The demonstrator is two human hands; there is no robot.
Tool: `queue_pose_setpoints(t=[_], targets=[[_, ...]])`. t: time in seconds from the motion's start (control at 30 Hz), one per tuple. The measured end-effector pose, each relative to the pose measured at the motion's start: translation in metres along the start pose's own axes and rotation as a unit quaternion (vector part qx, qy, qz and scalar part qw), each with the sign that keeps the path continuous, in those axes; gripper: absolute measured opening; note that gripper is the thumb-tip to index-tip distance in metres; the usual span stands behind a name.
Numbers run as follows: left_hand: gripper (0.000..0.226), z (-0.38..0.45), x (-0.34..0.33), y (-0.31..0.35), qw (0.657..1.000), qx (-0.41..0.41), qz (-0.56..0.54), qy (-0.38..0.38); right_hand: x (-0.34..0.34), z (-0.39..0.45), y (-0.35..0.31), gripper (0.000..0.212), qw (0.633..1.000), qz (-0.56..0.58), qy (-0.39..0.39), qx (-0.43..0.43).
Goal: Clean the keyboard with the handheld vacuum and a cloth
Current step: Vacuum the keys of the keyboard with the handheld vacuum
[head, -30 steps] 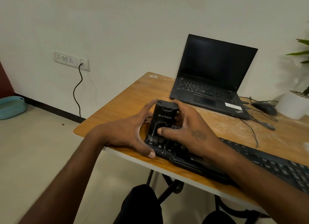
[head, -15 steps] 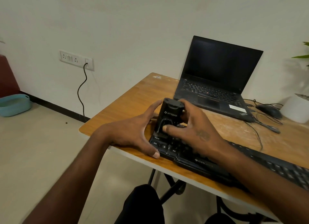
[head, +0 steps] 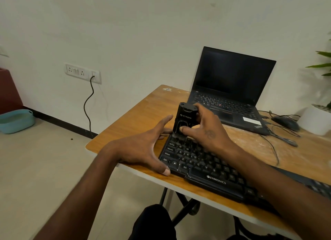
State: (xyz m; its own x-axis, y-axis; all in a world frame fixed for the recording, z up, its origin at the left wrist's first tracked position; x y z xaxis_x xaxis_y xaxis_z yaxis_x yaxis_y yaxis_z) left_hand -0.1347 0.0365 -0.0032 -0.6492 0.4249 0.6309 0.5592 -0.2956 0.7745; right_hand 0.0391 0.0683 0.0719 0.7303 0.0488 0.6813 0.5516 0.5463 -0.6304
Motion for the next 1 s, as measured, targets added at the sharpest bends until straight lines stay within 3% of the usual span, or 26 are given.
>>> queue_pose_setpoints(t=[0.33, 0.73, 1.0], targets=[[0.147, 0.000, 0.000, 0.001, 1.000, -0.005, 0.010, -0.003, -0.011, -0.061, -0.037, 0.040, 0.994, 0.066, -0.075, 0.033], [0.145, 0.001, -0.001, -0.003, 1.000, 0.010, 0.006, -0.003, 0.006, -0.005, 0.007, 0.043, 1.000, 0.003, -0.001, -0.010], [0.145, 0.002, -0.001, 0.000, 1.000, -0.005, 0.014, 0.000, -0.005, -0.062, -0.034, 0.042, 0.994, 0.066, -0.080, 0.026]])
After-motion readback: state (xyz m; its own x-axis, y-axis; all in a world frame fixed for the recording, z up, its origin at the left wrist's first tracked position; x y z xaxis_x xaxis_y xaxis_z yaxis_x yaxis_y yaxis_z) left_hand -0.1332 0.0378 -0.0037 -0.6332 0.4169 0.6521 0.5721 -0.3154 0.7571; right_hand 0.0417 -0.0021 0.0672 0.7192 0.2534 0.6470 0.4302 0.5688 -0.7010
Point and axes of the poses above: each hand's wrist, its own z-axis towards the middle knuckle, its own x-axis out of the back of the hand, y = z × x, the point moved 6 cm from there along z, towards the middle knuckle
